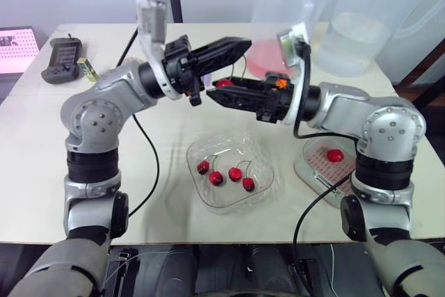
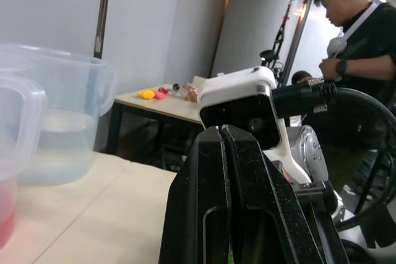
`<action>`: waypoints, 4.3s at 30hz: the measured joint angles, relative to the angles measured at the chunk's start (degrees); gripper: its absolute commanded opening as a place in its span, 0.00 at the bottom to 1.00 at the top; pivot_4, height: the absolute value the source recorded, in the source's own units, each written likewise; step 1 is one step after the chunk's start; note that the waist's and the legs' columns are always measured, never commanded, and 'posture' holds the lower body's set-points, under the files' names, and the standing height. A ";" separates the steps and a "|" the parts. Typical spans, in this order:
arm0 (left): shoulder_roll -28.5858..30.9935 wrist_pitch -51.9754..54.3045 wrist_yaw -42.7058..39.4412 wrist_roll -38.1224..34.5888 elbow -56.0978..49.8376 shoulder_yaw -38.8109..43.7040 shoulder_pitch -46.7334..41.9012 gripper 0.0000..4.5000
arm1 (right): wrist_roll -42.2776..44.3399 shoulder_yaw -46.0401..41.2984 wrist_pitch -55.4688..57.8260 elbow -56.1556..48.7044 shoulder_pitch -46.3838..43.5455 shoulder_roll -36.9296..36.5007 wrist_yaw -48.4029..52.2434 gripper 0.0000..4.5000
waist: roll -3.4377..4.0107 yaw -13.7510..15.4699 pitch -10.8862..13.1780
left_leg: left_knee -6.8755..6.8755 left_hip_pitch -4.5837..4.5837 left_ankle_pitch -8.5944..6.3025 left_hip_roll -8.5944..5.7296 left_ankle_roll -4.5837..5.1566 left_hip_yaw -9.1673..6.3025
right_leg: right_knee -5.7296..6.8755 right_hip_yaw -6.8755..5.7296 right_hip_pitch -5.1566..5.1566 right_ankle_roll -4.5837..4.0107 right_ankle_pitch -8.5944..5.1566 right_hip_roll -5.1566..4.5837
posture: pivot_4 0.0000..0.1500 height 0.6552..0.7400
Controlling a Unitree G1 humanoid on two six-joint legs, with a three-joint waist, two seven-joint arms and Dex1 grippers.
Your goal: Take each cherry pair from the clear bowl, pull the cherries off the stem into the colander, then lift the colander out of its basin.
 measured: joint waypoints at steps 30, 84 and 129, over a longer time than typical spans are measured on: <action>-2.29 -1.27 -1.05 1.24 0.57 -2.21 -0.21 0.00 | -1.52 2.45 3.12 -6.90 8.15 -14.15 6.04 0.15 | 0.00 0.21 0.01 | 0.00 -0.04 0.00 0.00 0.00 0.00 | -0.07 0.00 0.00 -0.17 -0.11 0.00 | 1.00 1.00; 23.29 5.96 -7.05 4.13 0.23 14.31 44.13 0.00 | -21.07 3.50 -19.42 4.61 3.46 -36.72 52.85 0.99 | 0.05 -0.03 0.15 | -0.04 0.07 -0.01 0.04 -0.01 0.24 | -0.08 0.07 -0.08 -0.23 -0.12 -0.16 | 1.00 1.00; 36.76 -9.78 -28.08 11.45 2.46 5.10 22.68 0.98 | -27.79 4.06 -10.81 -13.26 10.41 -35.44 33.82 1.00 | 0.03 -0.13 0.15 | -0.12 -0.05 -0.04 0.13 -0.05 0.58 | -0.10 0.06 -0.33 -0.33 -0.04 -0.24 | 1.00 1.00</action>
